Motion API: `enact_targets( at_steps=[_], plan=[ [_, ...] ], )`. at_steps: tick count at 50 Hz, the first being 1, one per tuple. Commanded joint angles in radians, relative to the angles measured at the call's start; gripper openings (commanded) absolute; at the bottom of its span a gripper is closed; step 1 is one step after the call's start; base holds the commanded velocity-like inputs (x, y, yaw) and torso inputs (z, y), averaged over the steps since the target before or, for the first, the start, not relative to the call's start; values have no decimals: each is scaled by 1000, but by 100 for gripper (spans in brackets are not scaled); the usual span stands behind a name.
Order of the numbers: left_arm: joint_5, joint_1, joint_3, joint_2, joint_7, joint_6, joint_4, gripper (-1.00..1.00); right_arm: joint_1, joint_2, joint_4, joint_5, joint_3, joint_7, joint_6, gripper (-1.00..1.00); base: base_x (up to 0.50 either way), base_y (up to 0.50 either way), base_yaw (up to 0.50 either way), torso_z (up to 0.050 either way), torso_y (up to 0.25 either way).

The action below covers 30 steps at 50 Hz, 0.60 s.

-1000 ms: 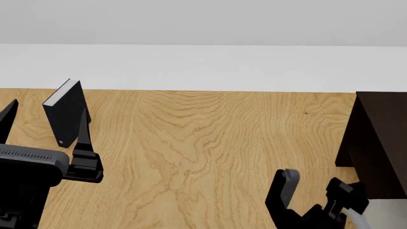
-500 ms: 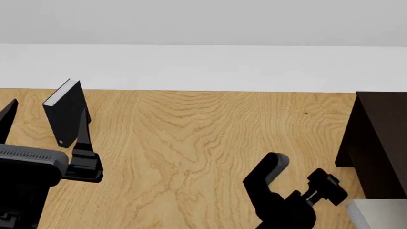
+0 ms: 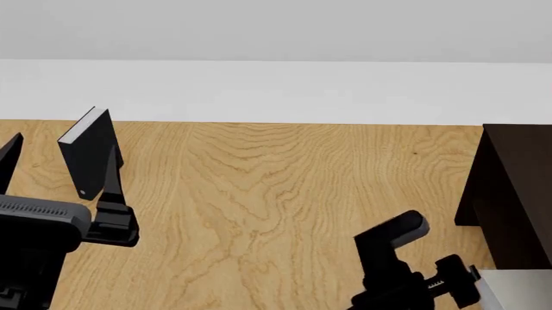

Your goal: Pick up the book on the right and place it on the cabinet shelf.

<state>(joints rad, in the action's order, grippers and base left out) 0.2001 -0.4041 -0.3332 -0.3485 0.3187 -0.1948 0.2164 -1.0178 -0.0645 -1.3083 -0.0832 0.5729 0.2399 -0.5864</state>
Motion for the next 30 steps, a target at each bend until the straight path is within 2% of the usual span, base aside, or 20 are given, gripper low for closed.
enact_targets(
  at_steps=[1,11,30],
  plan=[
    [3,1,-1,-4,1,1,4,100,-22,-30,1,4,-85,-92,-28,100,0,0,0,0,0],
    [0,0,-7,-4,4,0,3,100,-34,-75,0,-23,-152,-224,-84,100,0,0,0,0,0],
    [-5,-7,-21,1,4,12,-28,100,-119,-115,3,22,-202,-349,-204,100,0,0,0,0,0]
  ],
)
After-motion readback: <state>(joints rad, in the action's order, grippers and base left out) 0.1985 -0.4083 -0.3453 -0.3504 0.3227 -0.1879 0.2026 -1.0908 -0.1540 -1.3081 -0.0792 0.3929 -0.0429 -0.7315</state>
